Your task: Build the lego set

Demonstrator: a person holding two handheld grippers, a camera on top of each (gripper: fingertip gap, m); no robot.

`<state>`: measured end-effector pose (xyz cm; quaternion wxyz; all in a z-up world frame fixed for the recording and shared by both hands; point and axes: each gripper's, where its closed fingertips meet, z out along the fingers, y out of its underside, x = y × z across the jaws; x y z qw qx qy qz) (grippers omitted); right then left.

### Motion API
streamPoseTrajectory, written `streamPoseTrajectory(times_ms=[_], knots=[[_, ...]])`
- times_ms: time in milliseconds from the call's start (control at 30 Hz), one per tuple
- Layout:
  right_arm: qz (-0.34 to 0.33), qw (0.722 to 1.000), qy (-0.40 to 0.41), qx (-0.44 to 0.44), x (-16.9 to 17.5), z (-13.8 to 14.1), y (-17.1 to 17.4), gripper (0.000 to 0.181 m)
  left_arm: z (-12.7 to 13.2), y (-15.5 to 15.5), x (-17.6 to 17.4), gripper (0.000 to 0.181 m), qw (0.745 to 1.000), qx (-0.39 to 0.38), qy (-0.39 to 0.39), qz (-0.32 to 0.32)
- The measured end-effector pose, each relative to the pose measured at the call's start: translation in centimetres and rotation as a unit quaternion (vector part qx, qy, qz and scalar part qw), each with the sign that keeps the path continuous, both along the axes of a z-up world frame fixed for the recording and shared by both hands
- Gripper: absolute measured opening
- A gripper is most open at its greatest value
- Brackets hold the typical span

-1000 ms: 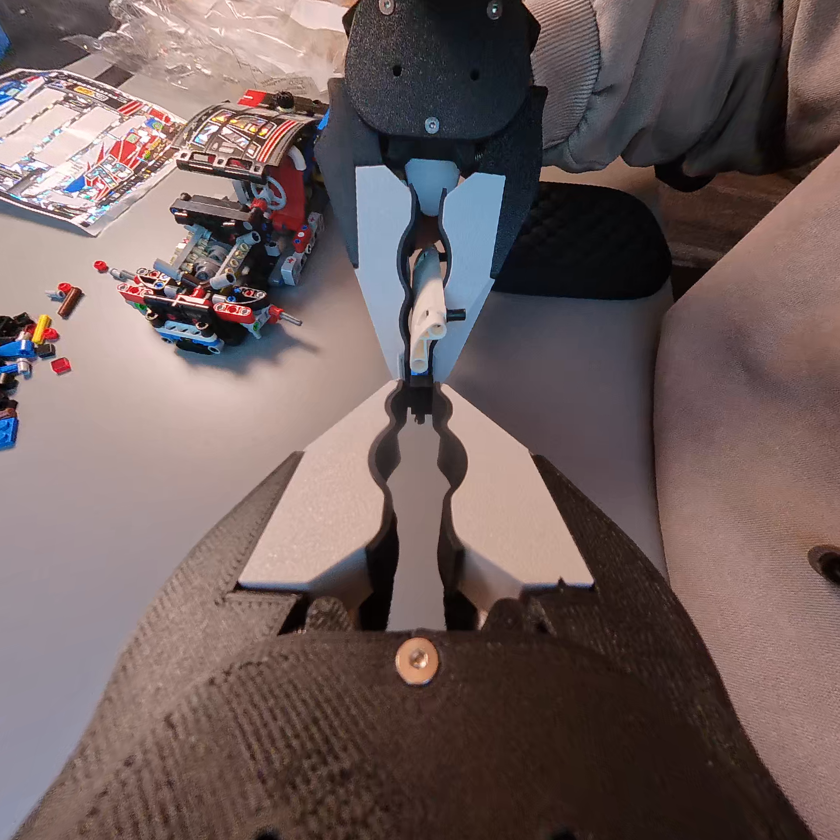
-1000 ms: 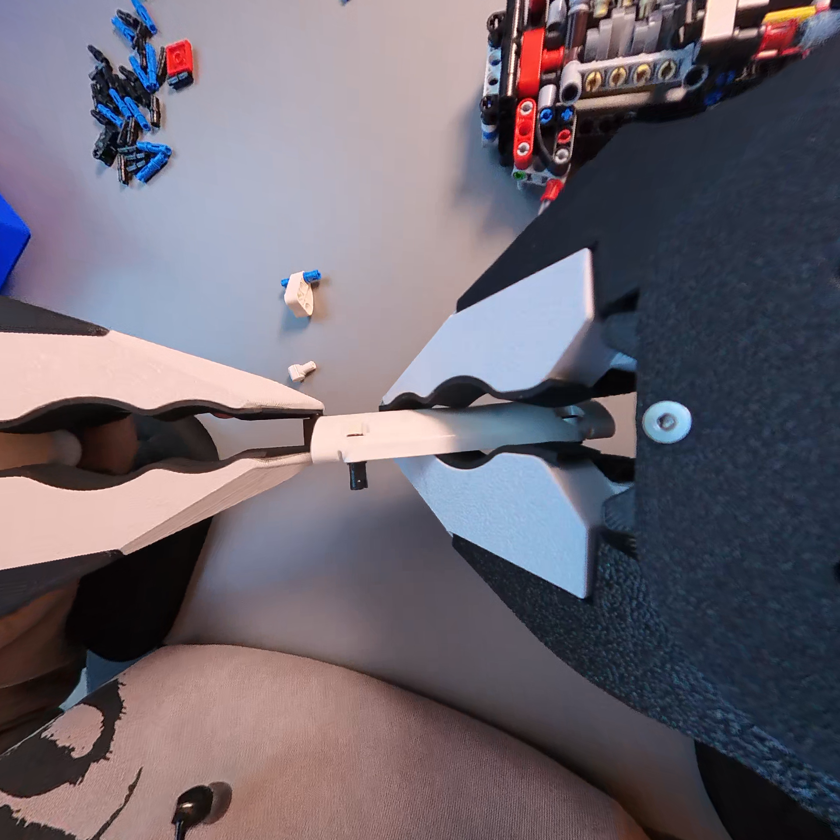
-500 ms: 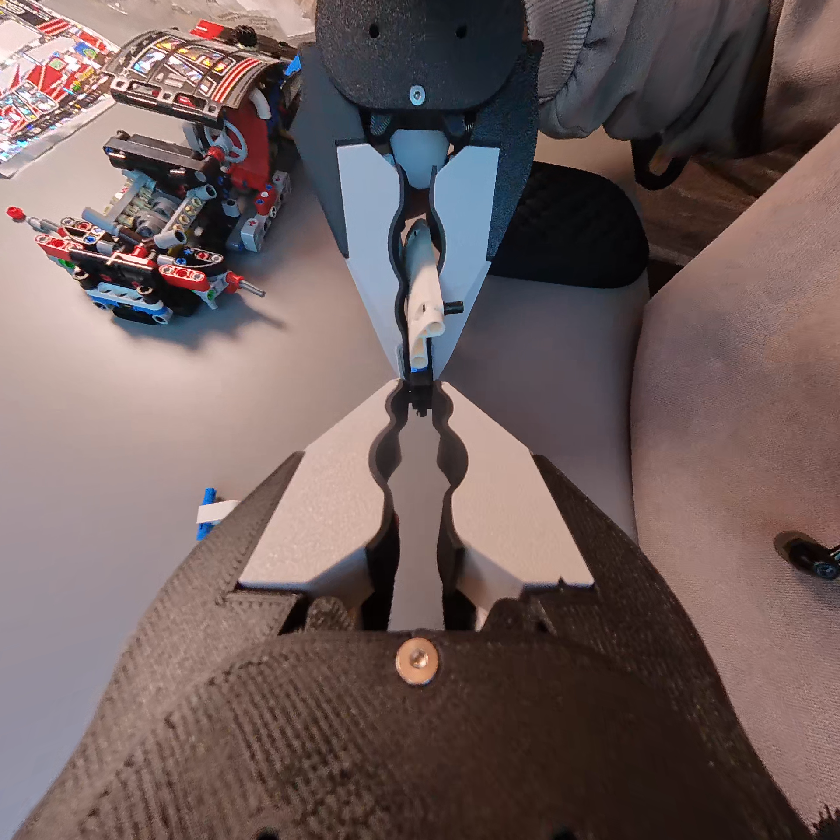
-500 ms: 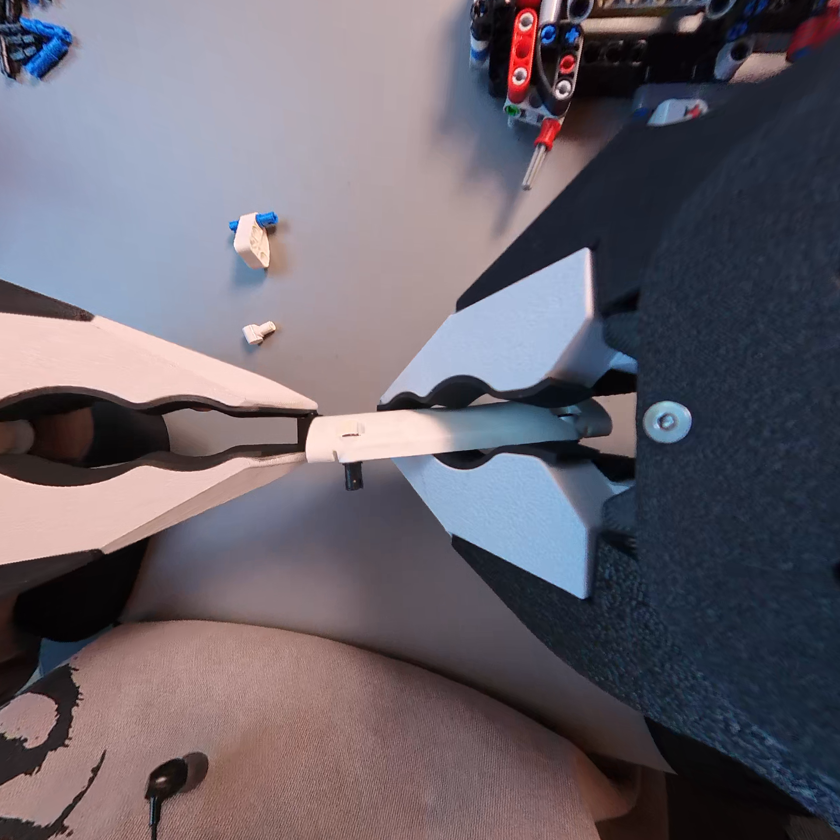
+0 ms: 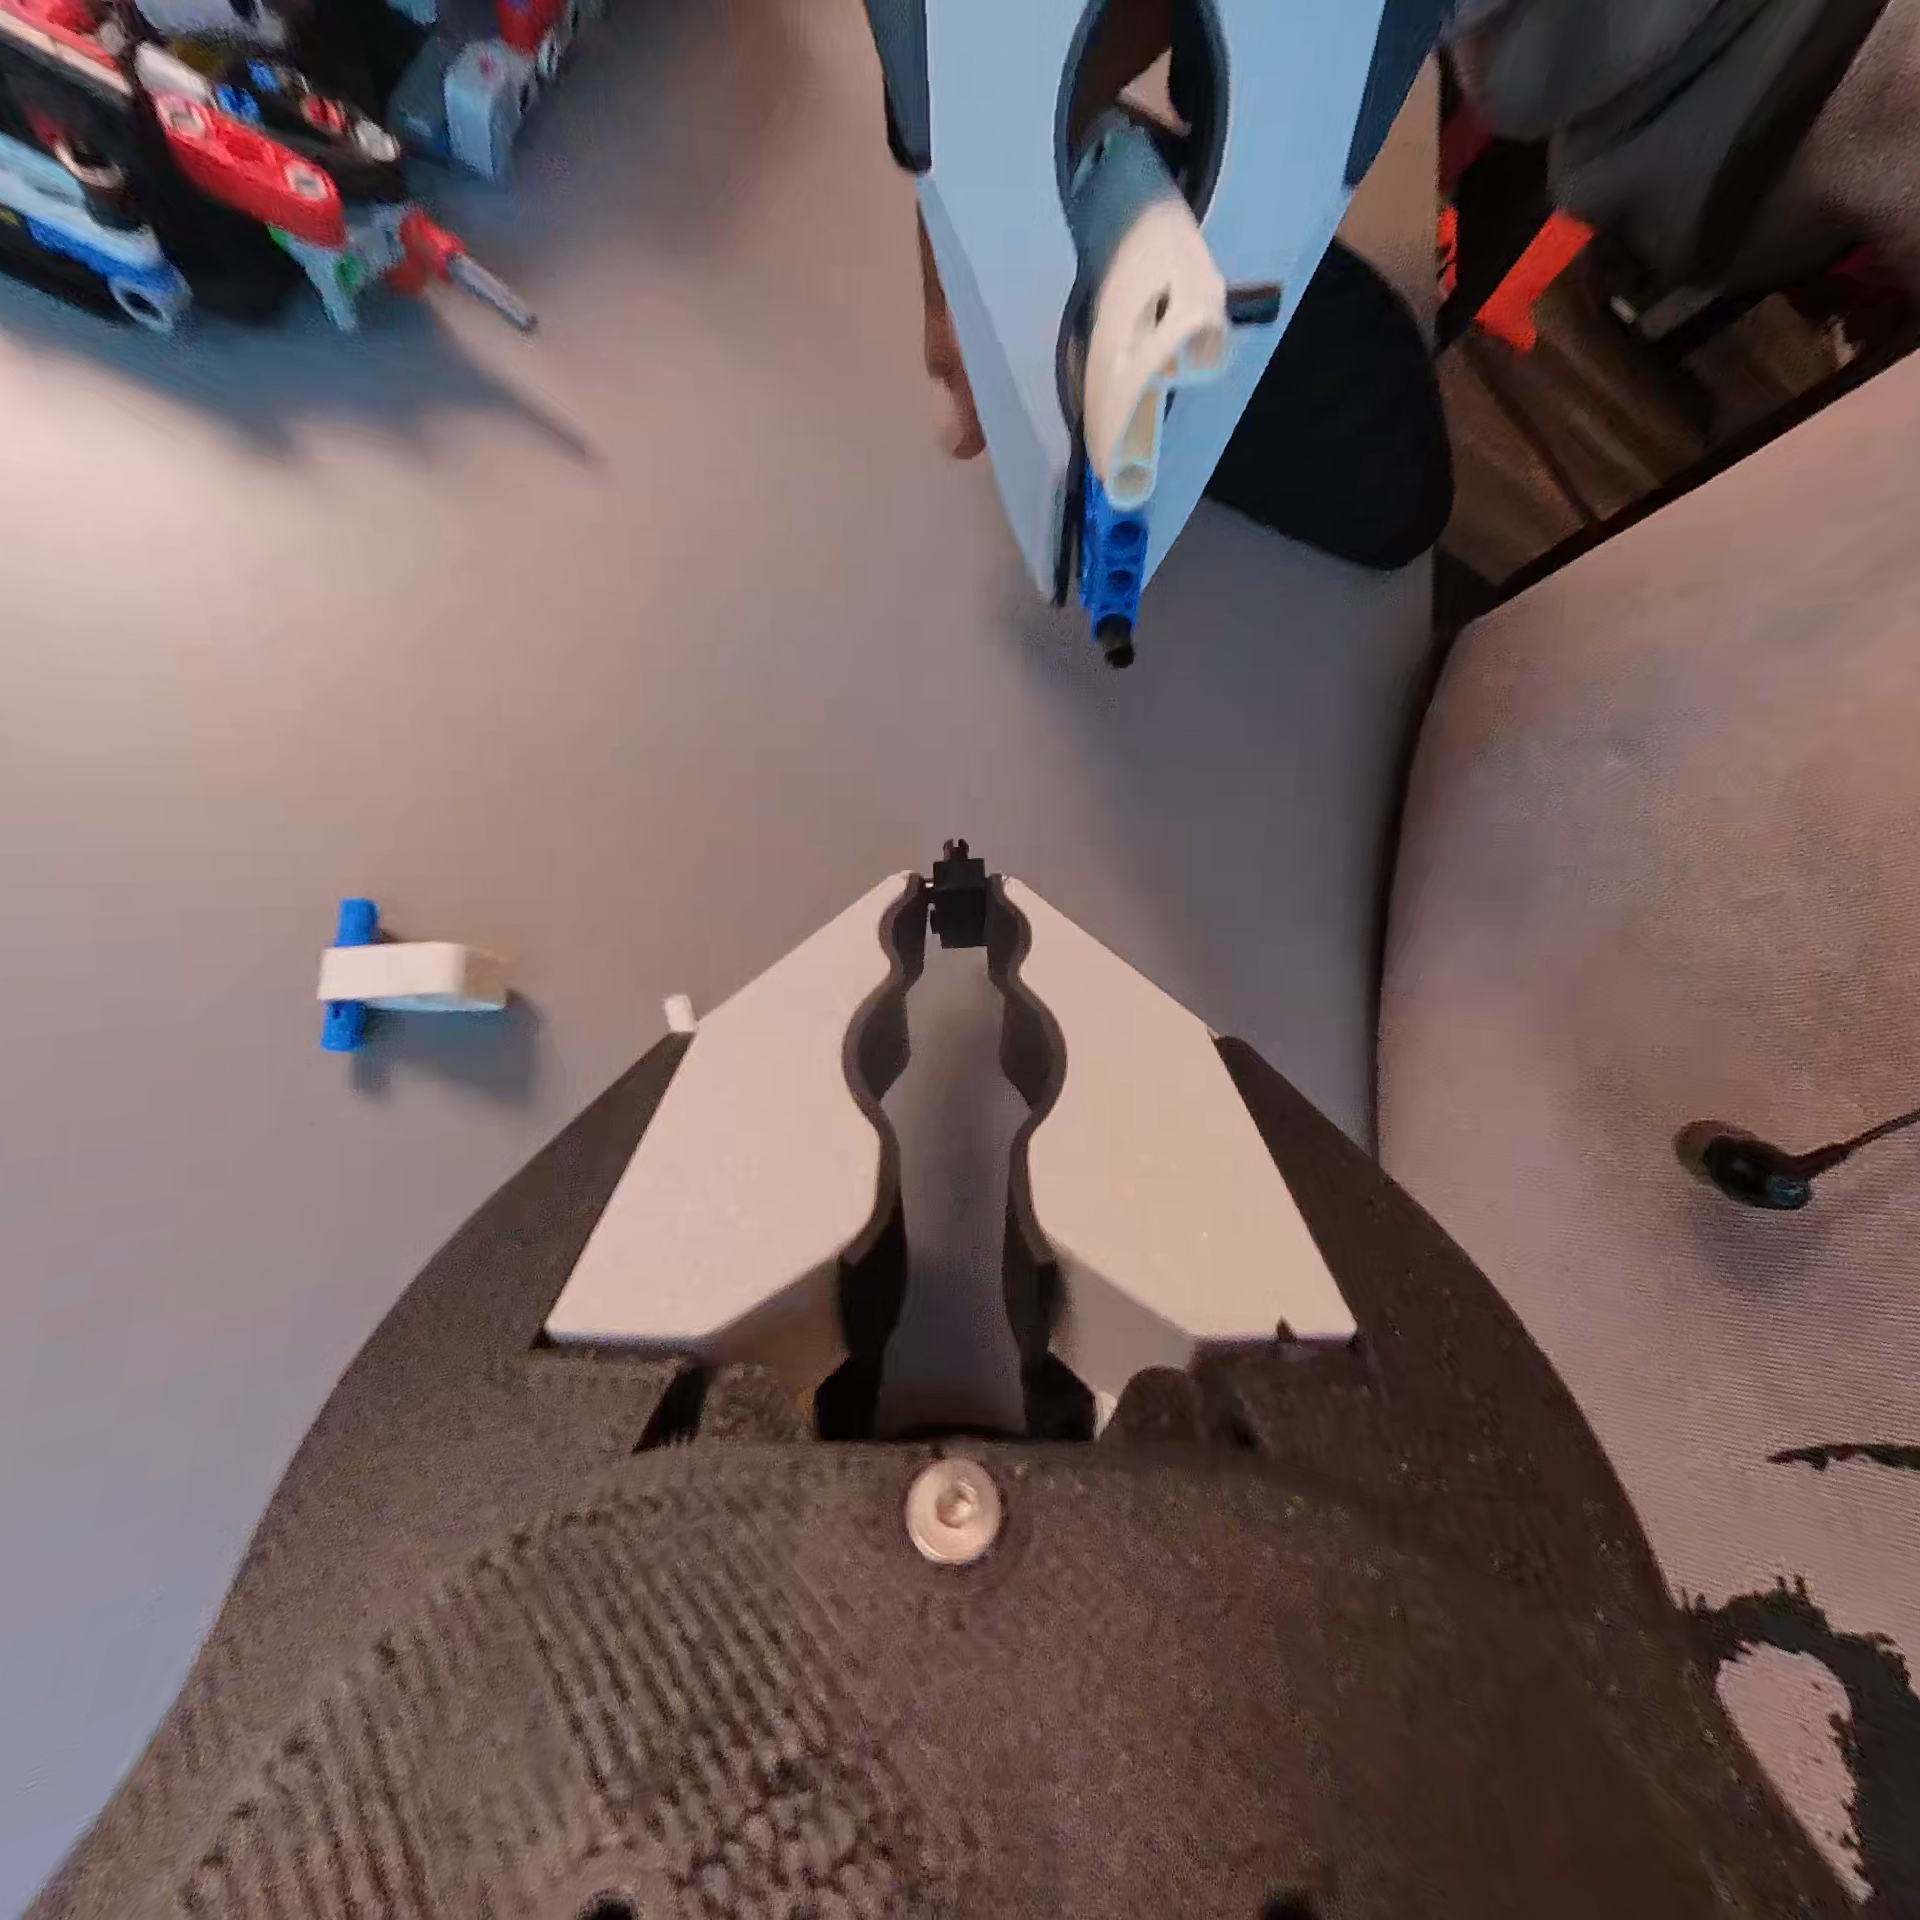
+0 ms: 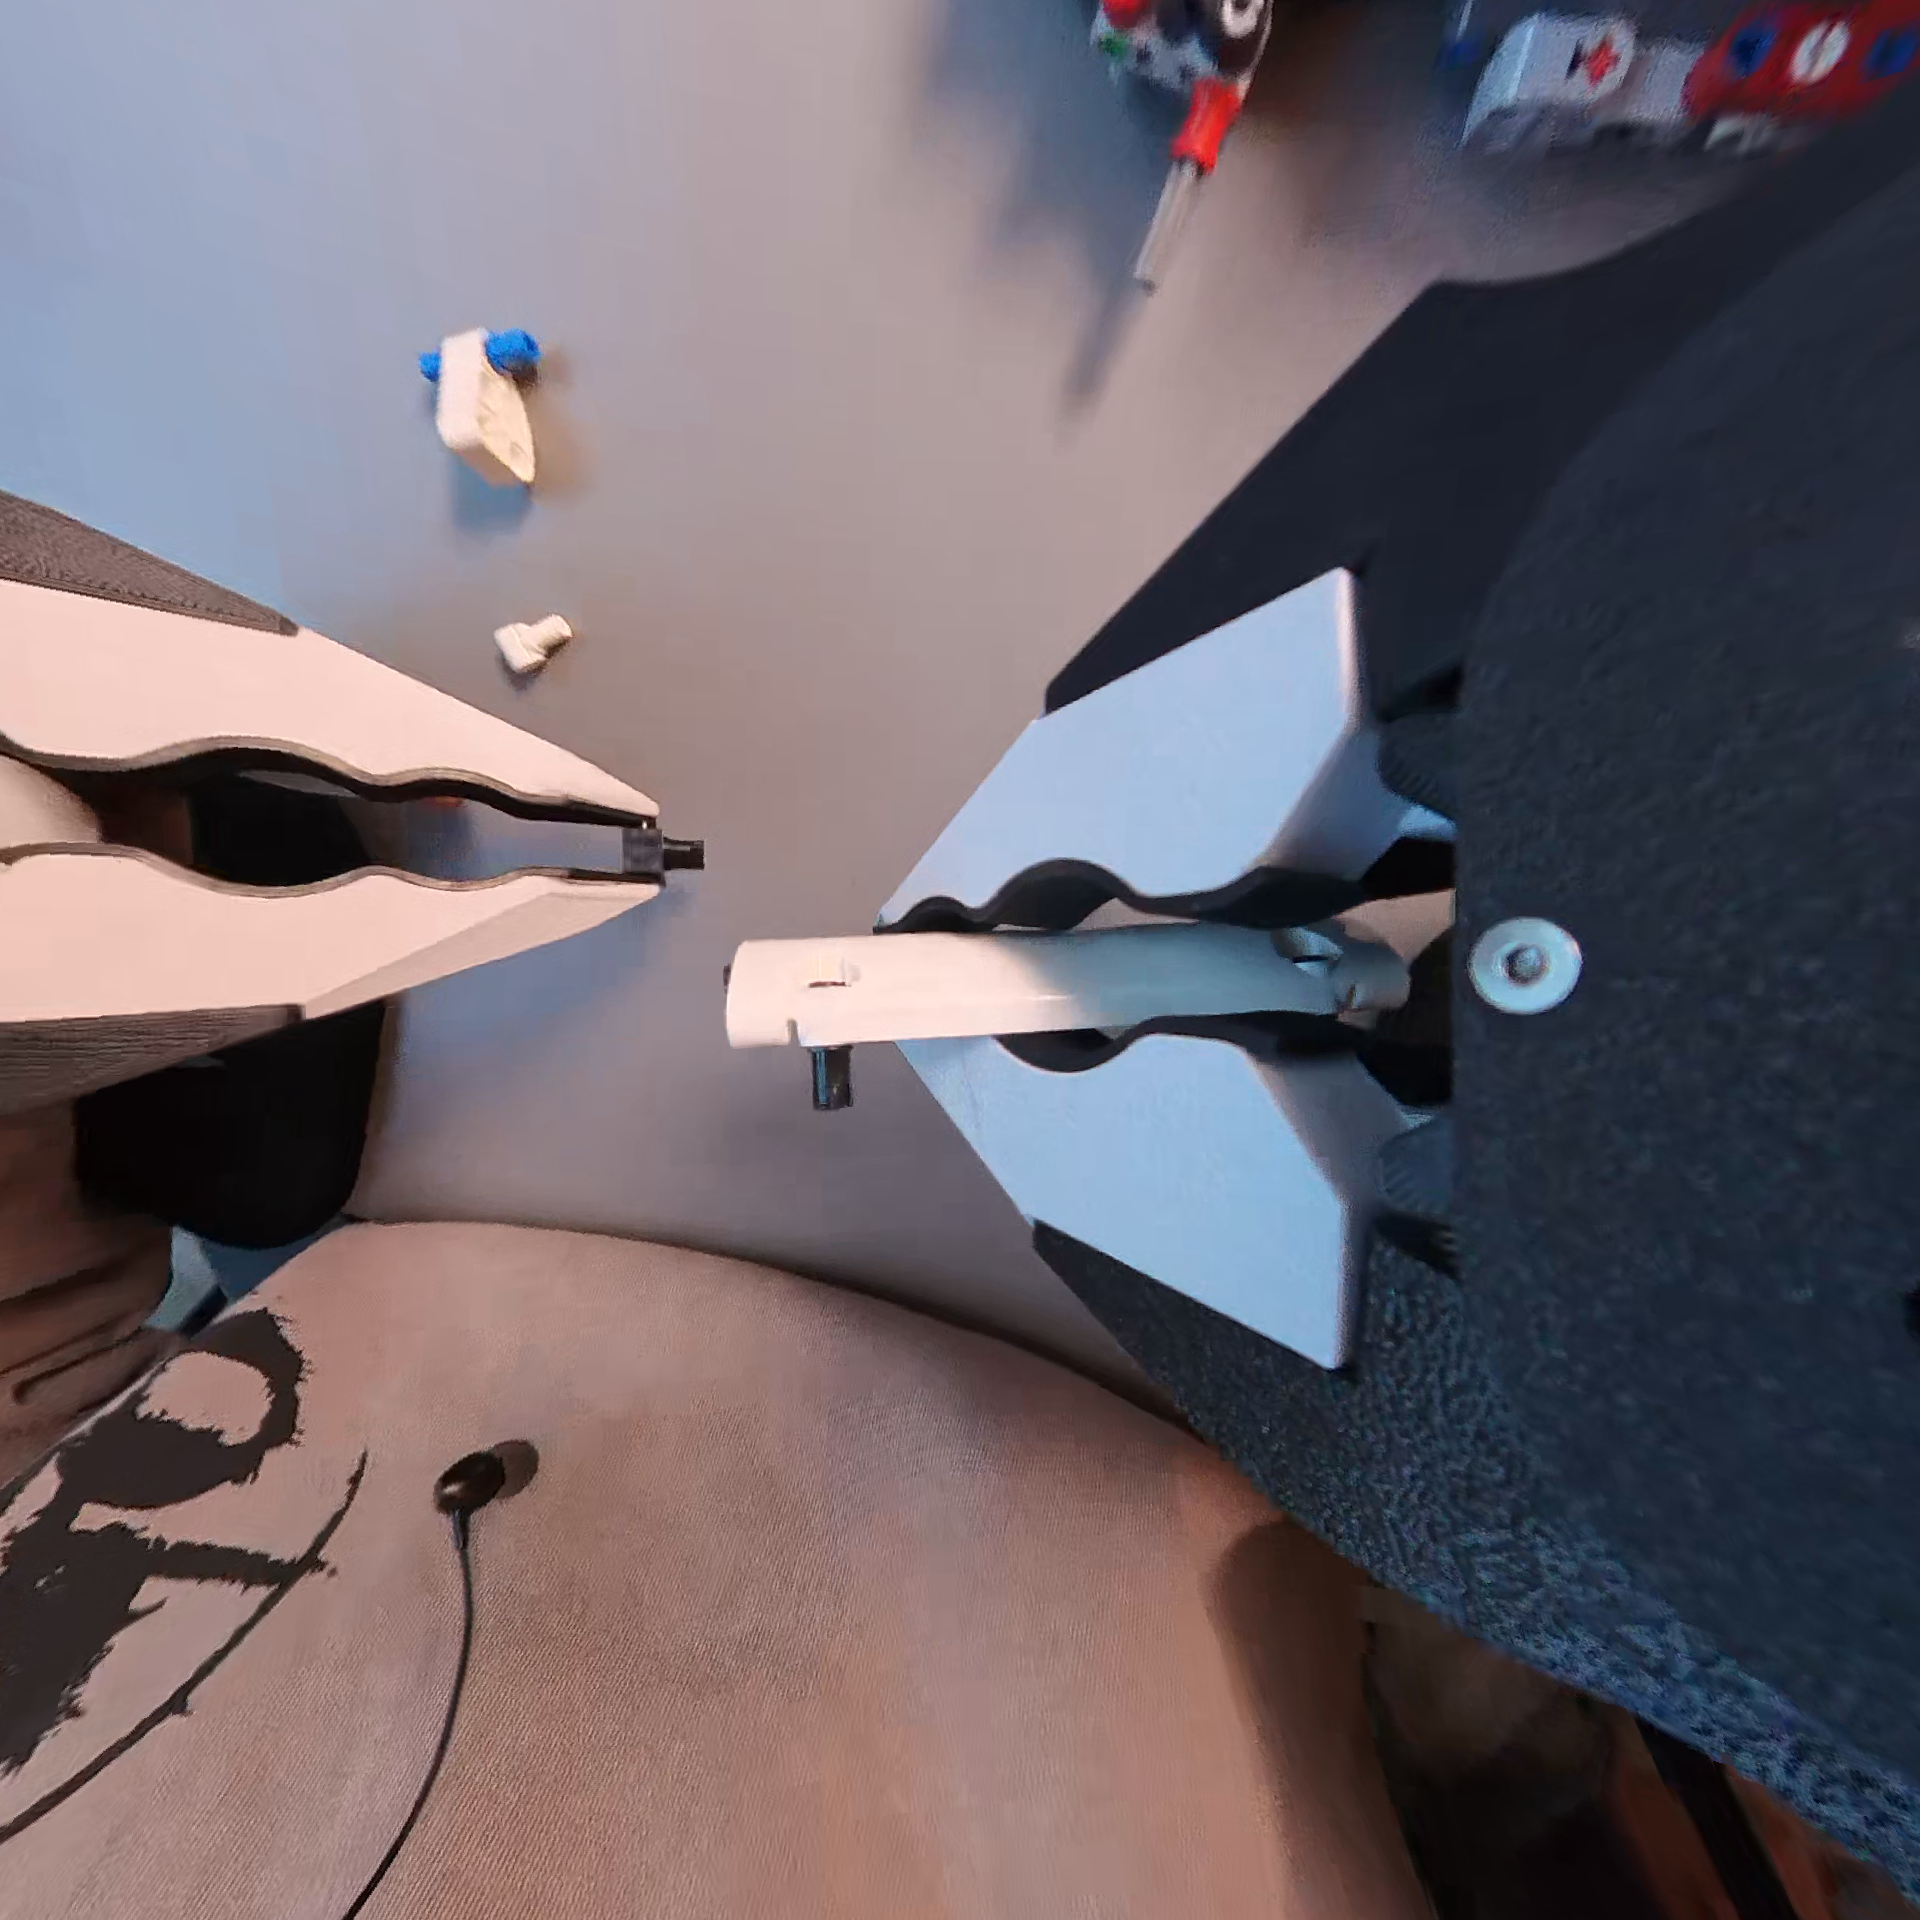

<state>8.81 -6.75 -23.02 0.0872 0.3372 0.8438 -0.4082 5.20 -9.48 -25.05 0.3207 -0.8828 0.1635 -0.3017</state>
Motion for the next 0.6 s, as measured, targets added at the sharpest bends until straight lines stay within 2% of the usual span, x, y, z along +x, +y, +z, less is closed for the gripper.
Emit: streamPoseTrajectory(times_ms=[67, 133, 267, 433, 600], knots=[[-0.008, 0.999, -0.034, -0.028, 0.2, -0.3, 0.1, 0.007, -1.1, -0.3, 0.6, 0.009, 1.000, -0.016, 0.010, -0.008], [-0.015, 0.997, -0.064, -0.034, 0.3, -0.6, 0.3, 0.007, -0.9, 0.0, 0.7, 0.009, 1.000, -0.012, 0.007, -0.005], [-0.029, 0.992, -0.125, 0.000, 0.6, -2.4, 1.1, 0.007, -0.6, 0.3, 0.1, 0.009, 1.000, -0.002, 0.003, 0.005], [0.002, 0.983, -0.181, 0.034, 1.3, -3.8, 0.8, 0.007, -1.3, 0.4, -0.5, 0.010, 0.999, -0.011, 0.032, 0.007], [0.026, 0.977, -0.208, 0.045, 1.1, -3.9, 0.6, 0.007, -1.9, 0.5, -1.4, 0.015, 0.996, -0.008, 0.087, 0.013]])
